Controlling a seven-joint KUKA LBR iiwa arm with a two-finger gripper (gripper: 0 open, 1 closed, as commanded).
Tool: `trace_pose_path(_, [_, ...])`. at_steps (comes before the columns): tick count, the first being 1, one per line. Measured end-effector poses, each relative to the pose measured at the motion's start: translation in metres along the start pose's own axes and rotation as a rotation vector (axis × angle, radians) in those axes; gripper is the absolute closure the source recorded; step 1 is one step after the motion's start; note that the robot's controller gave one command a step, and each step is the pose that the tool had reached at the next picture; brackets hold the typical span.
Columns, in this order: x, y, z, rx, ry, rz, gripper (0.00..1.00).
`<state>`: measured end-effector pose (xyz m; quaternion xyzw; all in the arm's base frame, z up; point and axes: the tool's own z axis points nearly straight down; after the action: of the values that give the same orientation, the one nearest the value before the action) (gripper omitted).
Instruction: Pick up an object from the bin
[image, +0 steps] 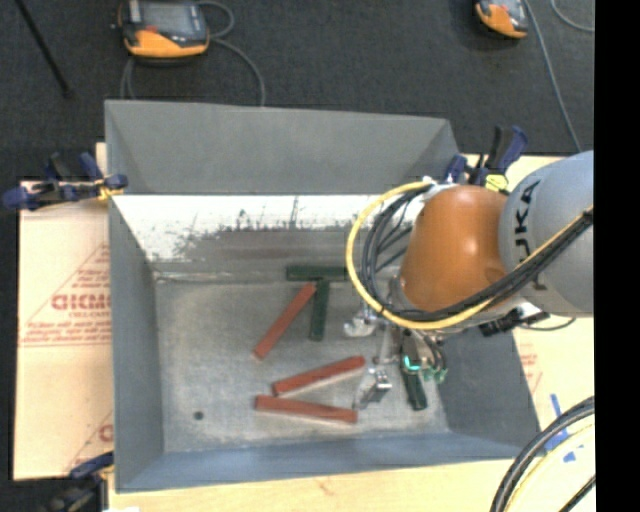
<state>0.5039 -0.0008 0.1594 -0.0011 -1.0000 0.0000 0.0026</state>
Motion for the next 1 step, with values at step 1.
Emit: trace_pose_path(1, [-0.0018, 0.0, -0.0044, 0.0, -0.008, 0.0, 0.0])
